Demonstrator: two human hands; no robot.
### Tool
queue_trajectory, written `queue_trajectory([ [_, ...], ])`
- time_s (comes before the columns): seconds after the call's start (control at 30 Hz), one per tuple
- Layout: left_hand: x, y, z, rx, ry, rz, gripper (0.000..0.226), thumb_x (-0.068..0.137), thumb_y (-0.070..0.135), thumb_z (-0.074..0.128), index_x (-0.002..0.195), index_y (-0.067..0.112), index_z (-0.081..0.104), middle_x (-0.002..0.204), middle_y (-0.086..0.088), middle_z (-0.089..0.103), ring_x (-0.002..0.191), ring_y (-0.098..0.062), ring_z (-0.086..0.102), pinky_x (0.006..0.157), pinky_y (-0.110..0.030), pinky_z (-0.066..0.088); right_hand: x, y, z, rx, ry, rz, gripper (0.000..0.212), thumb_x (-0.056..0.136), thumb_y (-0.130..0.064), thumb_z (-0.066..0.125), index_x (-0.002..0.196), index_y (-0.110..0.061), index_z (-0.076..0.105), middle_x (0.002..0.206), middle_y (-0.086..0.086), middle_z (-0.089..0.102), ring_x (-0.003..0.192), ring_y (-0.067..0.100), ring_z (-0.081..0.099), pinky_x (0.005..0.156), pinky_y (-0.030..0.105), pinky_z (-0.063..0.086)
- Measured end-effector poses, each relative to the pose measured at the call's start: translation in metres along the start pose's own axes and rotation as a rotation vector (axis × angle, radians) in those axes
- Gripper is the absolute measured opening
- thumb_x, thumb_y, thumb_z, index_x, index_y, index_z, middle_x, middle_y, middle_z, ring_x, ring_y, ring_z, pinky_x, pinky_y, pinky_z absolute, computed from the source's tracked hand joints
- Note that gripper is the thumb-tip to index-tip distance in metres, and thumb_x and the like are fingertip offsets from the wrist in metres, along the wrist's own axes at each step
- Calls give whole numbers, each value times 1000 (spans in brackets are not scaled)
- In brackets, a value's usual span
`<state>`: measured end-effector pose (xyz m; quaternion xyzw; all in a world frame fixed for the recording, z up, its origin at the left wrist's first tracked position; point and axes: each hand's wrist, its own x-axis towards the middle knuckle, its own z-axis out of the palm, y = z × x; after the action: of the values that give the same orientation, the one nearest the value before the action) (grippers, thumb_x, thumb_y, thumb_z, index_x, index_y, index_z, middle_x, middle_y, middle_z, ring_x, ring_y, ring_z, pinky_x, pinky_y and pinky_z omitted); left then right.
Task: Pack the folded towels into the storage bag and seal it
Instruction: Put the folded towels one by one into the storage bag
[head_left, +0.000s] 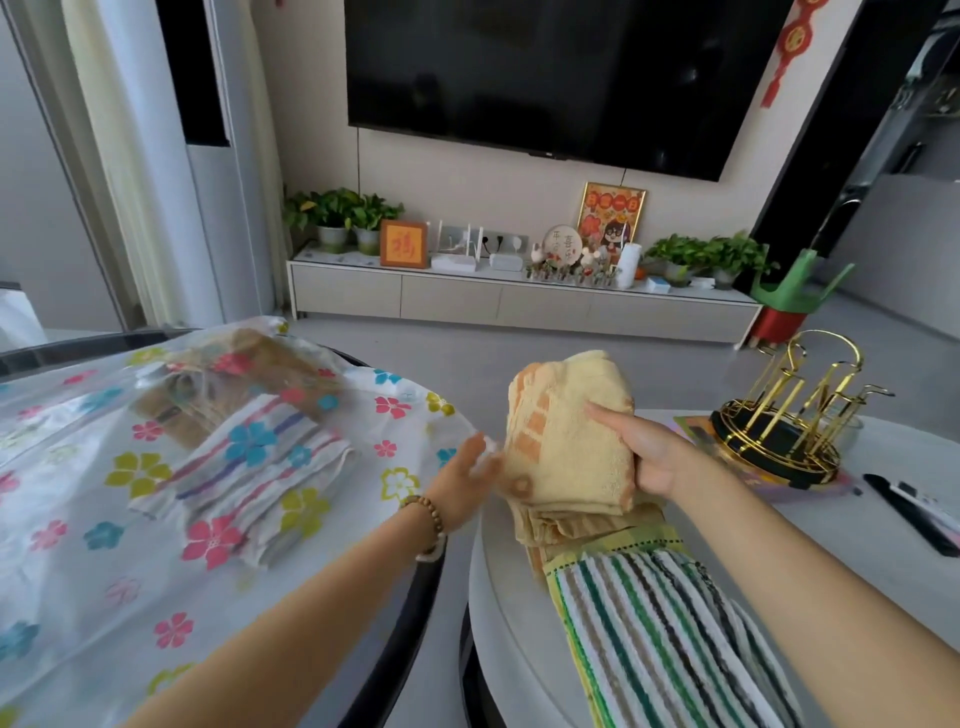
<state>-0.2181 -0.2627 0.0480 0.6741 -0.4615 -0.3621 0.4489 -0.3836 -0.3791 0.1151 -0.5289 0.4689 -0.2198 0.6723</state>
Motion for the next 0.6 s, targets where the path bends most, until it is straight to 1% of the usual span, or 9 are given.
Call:
queue_trajectory([
  [0.07,-27,-19,-34,112,49,1,47,95,34,41,139,20,31,139,-2,41,132,-18,38,102,-13,26,-13,4,11,64,-60,-50,31,90,-28,57,116,-12,56,108,7,64,97,20,60,77,35,48],
  [0.1,-43,-29,-52,207,59,-4,54,94,39,43,143,22,28,145,-1,37,136,-19,34,107,-22,25,-19,7,18,89,-82,-68,27,90,-27,56,113,-13,58,108,8,65,98,20,60,77,35,48],
  [0.2,-92,-61,-105,502,82,-32,85,76,72,42,145,26,24,152,2,29,139,-18,29,115,-31,22,-40,13,45,132,-153,-83,16,92,-25,54,103,-16,60,103,7,66,97,21,61,79,36,48],
  [0.23,-106,-71,-119,589,76,-23,103,62,87,34,145,27,23,153,3,27,140,-17,27,116,-32,21,-45,17,53,135,-167,-82,17,91,-25,54,104,-16,61,103,6,67,96,21,62,77,36,49],
  [0.3,-132,-92,-141,751,29,-33,125,43,99,19,146,29,18,155,6,20,143,-15,17,119,-34,14,-53,26,70,134,-202,-72,25,90,-26,55,111,-15,60,102,6,70,96,21,64,74,36,50],
  [0.4,-163,-118,-158,911,-25,-72,124,42,98,18,147,34,3,158,11,3,146,-13,-2,119,-37,-2,-64,43,92,147,-275,-19,20,92,-26,51,103,-15,63,86,3,76,82,18,71,72,34,52],
  [0.47,-178,-132,-159,917,-24,-86,121,44,97,21,146,36,1,157,12,-2,145,-11,-6,118,-36,-7,-71,56,105,157,-320,10,22,90,-28,54,103,-13,64,86,3,77,78,17,73,68,32,57],
  [0.53,-192,-141,-156,892,-35,-88,117,48,95,27,146,38,1,157,14,-3,144,-8,-8,117,-32,-9,-78,72,115,183,-378,21,41,69,-34,77,102,-12,70,93,7,76,83,20,73,66,30,59],
  [0.6,-202,-146,-152,852,-47,-81,109,54,91,35,145,40,2,155,17,-3,143,-5,-9,117,-30,-9,-82,86,121,214,-411,41,71,34,-38,94,97,-11,73,97,11,75,85,23,73,62,32,59],
])
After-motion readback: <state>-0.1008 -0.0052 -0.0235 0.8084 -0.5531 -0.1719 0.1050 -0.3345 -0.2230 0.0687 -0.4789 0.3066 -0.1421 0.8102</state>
